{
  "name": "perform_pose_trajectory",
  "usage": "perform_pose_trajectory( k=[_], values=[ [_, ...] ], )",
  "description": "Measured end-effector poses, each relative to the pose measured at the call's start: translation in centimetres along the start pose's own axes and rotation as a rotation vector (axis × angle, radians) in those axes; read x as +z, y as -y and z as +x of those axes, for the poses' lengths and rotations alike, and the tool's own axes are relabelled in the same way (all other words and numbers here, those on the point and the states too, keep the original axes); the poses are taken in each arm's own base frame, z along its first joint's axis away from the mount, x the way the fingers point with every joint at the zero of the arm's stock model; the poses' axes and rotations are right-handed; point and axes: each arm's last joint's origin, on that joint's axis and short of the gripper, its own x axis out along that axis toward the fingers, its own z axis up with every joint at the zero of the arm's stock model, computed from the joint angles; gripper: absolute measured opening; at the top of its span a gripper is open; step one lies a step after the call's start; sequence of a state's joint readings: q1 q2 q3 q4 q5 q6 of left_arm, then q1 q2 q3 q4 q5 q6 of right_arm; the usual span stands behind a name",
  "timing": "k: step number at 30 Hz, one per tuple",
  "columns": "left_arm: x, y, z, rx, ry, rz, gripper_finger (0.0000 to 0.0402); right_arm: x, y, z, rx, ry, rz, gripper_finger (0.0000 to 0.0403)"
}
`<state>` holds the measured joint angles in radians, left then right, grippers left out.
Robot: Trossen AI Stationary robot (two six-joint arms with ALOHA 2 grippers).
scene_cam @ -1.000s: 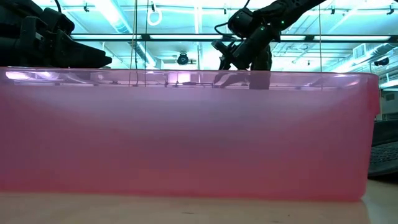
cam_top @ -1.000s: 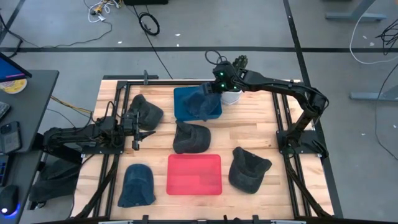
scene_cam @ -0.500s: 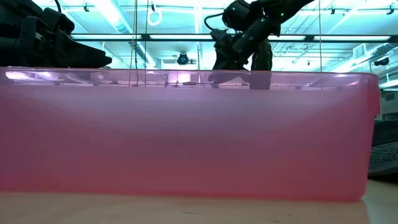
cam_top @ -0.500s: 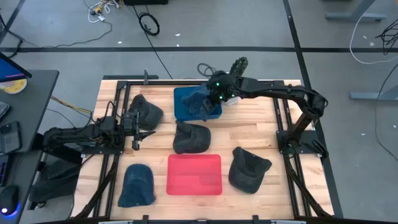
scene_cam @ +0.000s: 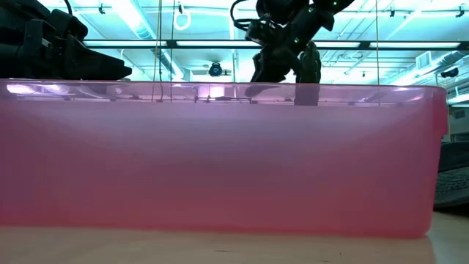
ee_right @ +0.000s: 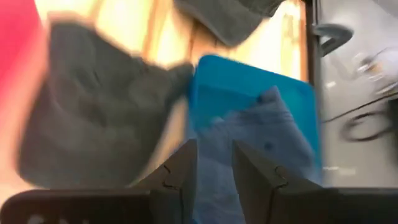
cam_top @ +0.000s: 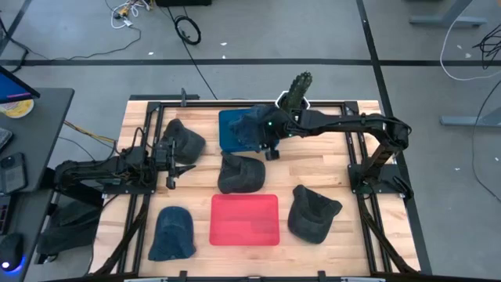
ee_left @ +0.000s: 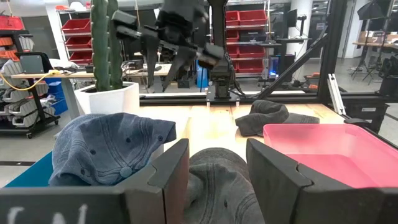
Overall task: Pick & Place hat
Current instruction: Put the top right blue cap into the blue pin
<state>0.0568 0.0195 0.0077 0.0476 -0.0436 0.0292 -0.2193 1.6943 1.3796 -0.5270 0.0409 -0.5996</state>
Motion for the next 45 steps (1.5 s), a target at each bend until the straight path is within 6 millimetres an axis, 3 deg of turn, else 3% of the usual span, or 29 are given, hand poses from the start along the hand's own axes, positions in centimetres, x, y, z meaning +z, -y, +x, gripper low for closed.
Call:
perform_pose_trajectory(
  k=[6, 15, 27, 33, 37, 45],
  values=[
    [0.0, 0.0, 0.0, 0.0, 0.0, 0.0, 0.0165, -1.0, -0.8, 0.7, -0.077, -0.128, -0.283, 0.0103],
    [0.0, 0.0, 0.0, 0.0, 0.0, 0.0, 0.0165, -3.2, -1.7, 2.7, -0.096, -0.138, -0.481, 0.0103],
    [0.0, 0.0, 0.0, 0.0, 0.0, 0.0, 0.0165, -4.2, -2.1, 3.6, -0.12, -0.119, -0.478, 0.0103],
    [0.0, 0.0, 0.0, 0.0, 0.0, 0.0, 0.0165, -3.5, -1.6, 3.5, -0.188, -0.054, -0.418, 0.0103],
    [0.0, 0.0, 0.0, 0.0, 0.0, 0.0, 0.0165, -2.5, -1.2, 3.3, -0.257, 0.039, -0.262, 0.0103],
    [0.0, 0.0, 0.0, 0.0, 0.0, 0.0, 0.0165, 1.6, -0.8, 1.4, -0.502, 0.248, -0.206, 0.0103]
  ],
)
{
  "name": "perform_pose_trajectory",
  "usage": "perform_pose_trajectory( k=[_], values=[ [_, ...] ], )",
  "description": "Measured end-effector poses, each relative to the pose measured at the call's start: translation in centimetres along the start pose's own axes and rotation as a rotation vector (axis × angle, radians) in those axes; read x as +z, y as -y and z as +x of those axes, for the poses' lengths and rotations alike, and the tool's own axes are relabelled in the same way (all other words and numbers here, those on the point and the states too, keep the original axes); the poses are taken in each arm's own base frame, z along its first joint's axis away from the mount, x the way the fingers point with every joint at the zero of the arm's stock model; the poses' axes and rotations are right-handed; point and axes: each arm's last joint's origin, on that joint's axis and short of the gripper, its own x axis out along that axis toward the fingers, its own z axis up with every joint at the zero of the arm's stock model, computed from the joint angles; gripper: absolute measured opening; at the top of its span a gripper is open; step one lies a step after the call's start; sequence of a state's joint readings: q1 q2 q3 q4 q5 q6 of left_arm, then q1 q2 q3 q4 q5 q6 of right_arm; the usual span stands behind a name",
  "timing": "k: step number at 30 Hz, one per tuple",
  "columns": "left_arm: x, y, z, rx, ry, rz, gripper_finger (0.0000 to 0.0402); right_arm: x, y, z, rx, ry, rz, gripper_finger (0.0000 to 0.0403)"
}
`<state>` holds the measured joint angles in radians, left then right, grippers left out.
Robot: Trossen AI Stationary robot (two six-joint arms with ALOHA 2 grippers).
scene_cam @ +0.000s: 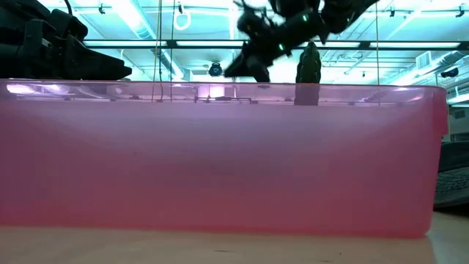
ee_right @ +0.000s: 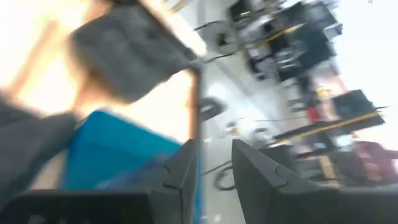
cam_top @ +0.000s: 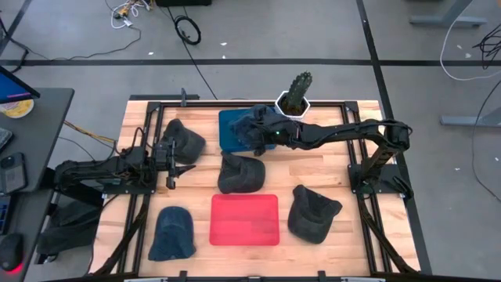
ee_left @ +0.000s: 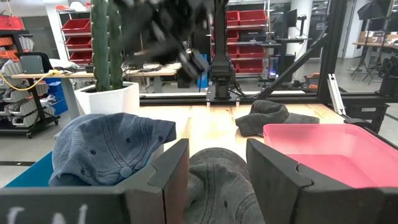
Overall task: Pick & Place hat
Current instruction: Put the top right blue cap into the blue pin
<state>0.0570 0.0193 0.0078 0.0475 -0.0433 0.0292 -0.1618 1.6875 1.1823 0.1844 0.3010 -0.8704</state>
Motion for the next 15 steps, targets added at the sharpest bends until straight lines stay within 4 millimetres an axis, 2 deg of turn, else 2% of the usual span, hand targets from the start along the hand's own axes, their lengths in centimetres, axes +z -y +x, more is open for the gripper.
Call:
perform_pose_trajectory(
  k=[7, 11, 15],
  values=[
    [0.0, 0.0, 0.0, 0.0, -0.001, 0.0, 0.0165, 2.8, 5.0, -0.5, -0.087, 0.033, 0.105, 0.0103],
    [0.0, 0.0, 0.0, 0.0, 0.0, 0.0, 0.0165, 2.8, 7.6, -1.1, 0.011, -0.051, 0.146, 0.0103],
    [0.0, 0.0, 0.0, 0.0, 0.0, 0.0, 0.0165, 1.6, 9.3, -1.8, 0.17, -0.183, 0.197, 0.0103]
  ],
)
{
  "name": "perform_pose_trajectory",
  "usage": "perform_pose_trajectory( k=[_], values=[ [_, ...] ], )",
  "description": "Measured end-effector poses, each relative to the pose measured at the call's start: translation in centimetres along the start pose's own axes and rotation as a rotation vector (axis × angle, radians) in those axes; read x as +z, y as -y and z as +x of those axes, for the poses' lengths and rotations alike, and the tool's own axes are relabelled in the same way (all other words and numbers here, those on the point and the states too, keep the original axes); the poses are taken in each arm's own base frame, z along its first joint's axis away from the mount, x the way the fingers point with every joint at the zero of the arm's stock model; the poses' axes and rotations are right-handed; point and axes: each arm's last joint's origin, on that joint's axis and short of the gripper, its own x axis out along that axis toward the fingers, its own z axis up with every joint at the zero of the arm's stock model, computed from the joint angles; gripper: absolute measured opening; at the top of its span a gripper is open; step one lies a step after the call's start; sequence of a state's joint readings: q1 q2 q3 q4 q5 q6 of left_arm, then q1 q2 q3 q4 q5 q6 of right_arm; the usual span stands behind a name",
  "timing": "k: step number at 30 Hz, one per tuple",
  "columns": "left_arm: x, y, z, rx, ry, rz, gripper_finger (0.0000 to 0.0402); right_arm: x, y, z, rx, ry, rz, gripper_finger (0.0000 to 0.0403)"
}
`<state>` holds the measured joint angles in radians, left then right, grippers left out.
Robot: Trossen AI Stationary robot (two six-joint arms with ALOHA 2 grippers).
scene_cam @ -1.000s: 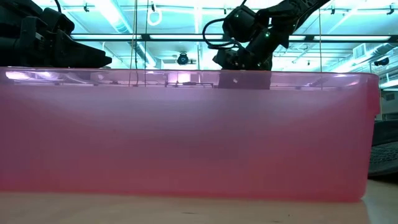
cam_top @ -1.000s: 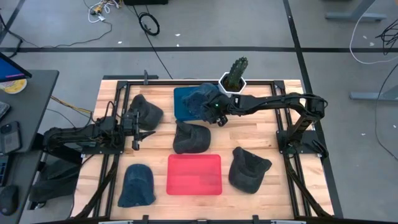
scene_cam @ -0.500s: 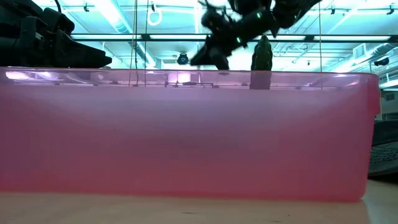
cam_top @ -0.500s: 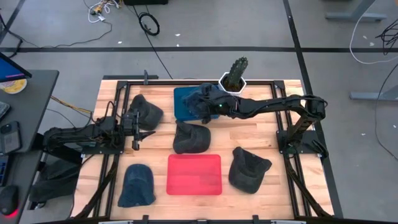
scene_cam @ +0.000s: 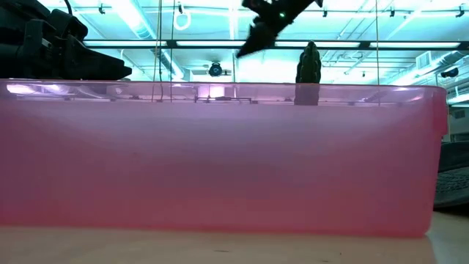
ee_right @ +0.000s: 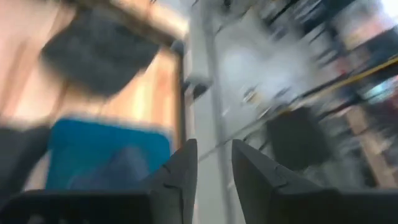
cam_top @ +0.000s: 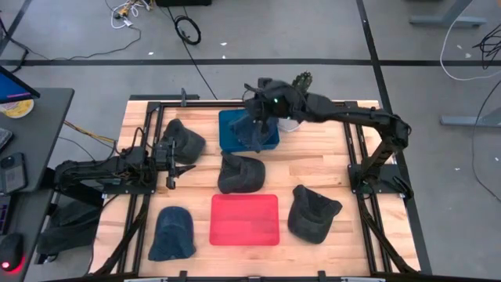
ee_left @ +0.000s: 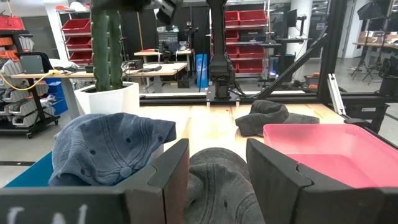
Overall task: Pick & Place hat
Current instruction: Put the top right blue cap into the blue pin
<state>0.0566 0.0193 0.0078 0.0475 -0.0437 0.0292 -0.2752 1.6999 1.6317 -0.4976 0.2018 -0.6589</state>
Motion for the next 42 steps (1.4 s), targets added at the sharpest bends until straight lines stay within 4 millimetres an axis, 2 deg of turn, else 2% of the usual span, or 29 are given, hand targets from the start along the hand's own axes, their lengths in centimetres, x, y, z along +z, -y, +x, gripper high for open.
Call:
perform_pose_trajectory(
  k=[6, 12, 17, 25, 36, 42],
  values=[
    [0.0, 0.0, 0.0, 0.0, 0.0, 0.0, 0.0165, -1.7, -0.7, 0.6, 0.162, -0.166, -0.044, 0.0103],
    [-0.1, 0.0, 0.0, 0.0, -0.011, 0.0, 0.0165, -3.3, -3.6, 2.3, 0.341, -0.349, -0.151, 0.0103],
    [-0.1, 0.0, 0.1, -0.001, -0.016, 0.001, 0.0165, -3.2, -5.9, 4.2, 0.408, -0.374, -0.306, 0.0103],
    [-0.1, 0.0, 0.1, 0.0, -0.014, 0.001, 0.0165, -3.2, -6.8, 6.3, 0.381, -0.353, -0.435, 0.0103],
    [-0.1, 0.0, 0.1, 0.0, -0.014, 0.001, 0.0165, -4.2, -7.7, 7.6, 0.456, -0.389, -0.422, 0.0103],
    [-0.1, 0.0, 0.1, -0.001, -0.014, 0.001, 0.0165, -5.0, -8.6, 9.1, 0.486, -0.421, -0.43, 0.0103]
  ],
)
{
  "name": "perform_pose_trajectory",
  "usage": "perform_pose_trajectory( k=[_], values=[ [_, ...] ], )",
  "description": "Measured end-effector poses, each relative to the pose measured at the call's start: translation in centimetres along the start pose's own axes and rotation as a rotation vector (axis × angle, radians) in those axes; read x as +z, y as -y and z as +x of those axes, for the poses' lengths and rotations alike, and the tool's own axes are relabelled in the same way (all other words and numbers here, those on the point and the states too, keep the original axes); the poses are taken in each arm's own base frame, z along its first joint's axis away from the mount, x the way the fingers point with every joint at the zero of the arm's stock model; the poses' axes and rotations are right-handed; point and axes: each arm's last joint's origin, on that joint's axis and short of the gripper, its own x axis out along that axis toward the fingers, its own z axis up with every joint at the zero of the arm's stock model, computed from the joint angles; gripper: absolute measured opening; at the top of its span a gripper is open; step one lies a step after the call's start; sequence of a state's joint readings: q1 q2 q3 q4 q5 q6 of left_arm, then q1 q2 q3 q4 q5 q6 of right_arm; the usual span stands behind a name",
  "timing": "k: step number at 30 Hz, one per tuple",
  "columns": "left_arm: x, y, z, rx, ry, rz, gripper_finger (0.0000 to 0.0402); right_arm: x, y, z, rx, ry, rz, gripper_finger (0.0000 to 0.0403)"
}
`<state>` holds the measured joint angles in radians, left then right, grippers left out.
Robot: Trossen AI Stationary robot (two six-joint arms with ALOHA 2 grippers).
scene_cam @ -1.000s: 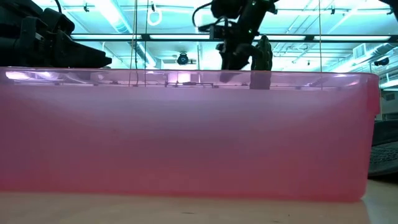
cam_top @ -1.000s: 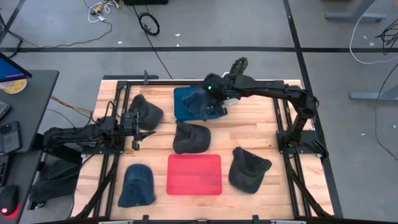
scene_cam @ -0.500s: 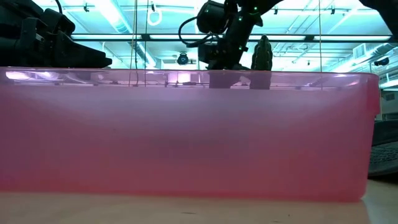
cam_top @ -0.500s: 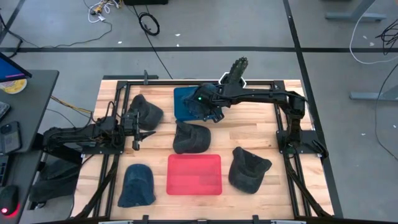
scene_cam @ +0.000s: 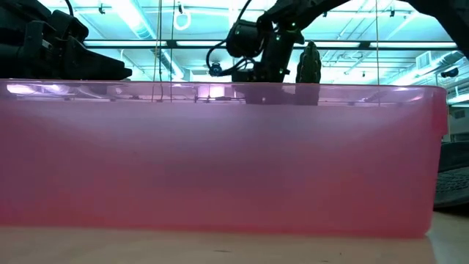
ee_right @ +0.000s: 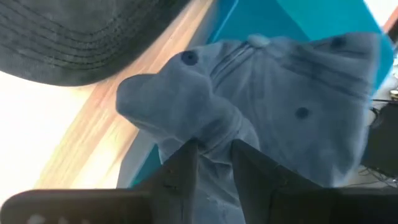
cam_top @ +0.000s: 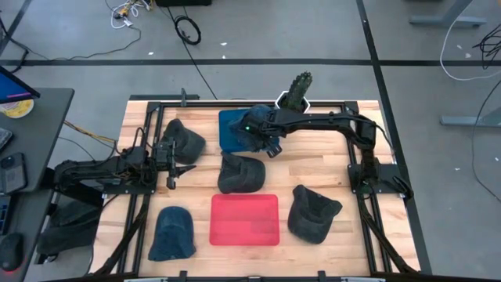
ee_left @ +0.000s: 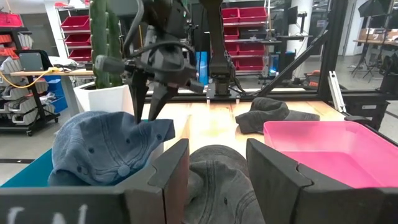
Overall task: Pick & Place hat
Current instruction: Put the top right blue cap into the blue pin
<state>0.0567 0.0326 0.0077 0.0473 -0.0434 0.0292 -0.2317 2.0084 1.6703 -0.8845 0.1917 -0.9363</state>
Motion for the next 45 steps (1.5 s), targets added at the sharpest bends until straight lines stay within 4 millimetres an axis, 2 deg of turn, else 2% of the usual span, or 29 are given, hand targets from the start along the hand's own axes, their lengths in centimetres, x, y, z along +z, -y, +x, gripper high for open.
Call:
perform_pose_trajectory(
  k=[5, 10, 19, 30, 35, 45],
  values=[
    [0.0, 0.0, 0.0, 0.0, 0.0, 0.0, 0.0165, 0.3, 0.3, 0.8, -0.023, 0.014, 0.011, 0.0092],
    [0.0, 0.0, 0.0, 0.0, 0.0, 0.0, 0.0165, 0.6, 0.6, 0.7, -0.062, 0.044, 0.035, 0.0014],
    [0.0, 0.0, 0.0, 0.0, 0.0, 0.0, 0.0165, 0.7, 2.1, 0.6, -0.149, 0.134, 0.347, 0.0004],
    [0.0, 0.0, 0.0, 0.0, 0.001, 0.0, 0.0165, 0.4, 1.2, 2.3, -0.009, 0.111, 0.494, 0.0002],
    [0.0, 0.0, 0.0, 0.001, 0.001, 0.0, 0.0165, 0.6, 1.5, 2.5, -0.056, 0.119, 0.529, 0.0028],
    [0.0, 0.0, 0.0, 0.001, 0.001, 0.0, 0.0165, 0.6, 2.7, 2.4, -0.124, 0.18, 0.636, 0.013]
  ],
)
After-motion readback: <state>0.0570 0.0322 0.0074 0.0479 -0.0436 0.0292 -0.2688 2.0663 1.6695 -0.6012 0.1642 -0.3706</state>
